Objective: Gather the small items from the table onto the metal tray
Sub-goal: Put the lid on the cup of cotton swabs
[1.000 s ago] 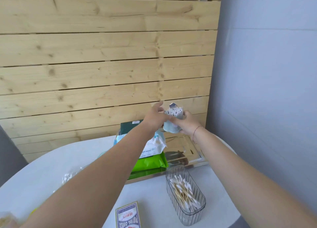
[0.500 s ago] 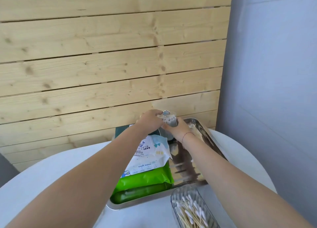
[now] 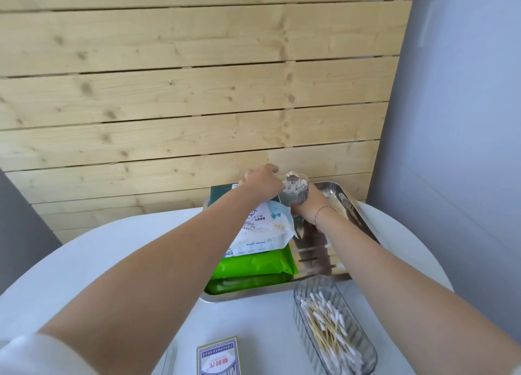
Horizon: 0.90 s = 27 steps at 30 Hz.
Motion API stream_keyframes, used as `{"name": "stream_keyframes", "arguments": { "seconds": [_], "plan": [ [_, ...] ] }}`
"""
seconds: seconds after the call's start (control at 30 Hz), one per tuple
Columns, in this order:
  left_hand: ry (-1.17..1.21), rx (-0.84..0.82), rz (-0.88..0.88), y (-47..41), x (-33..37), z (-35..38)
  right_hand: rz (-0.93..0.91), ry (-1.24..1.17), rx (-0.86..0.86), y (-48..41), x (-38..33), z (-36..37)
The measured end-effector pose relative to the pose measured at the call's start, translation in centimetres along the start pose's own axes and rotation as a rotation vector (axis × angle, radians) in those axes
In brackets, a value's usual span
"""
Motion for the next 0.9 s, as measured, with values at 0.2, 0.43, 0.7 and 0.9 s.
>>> {"name": "stream_keyframes", "arguments": {
  "seconds": [0.2, 0.43, 0.7, 0.9],
  "plan": [
    [0.034, 0.049, 0.012, 2.8, -0.9, -1.9, 0.038, 0.056, 0.048, 1.4, -0.2, 0.0],
    [0.084, 0.107, 0.095, 6.5, -1.5, -4.1, -0.015, 0.126, 0.135, 6.5, -2.2, -3.4],
    [0.199, 0.120, 0.238, 16.4, -3.9, -6.8, -0.378, 0.307, 0.087, 19.9, -5.7, -4.1],
    [0.204, 0.110, 0.156, 23.1, -7.7, -4.5, -0.512, 0.401, -0.086, 27.3, -3.8, 0.1]
  ]
}}
Point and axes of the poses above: each hand's wrist, its own y-axis away from the middle knuckle, its own z-axis out of the palm, x = y × z, the point moved 2 cm from there along -y, towards the middle knuckle, and after that the axes turned 4 degrees about z, right-handed, at the moved point
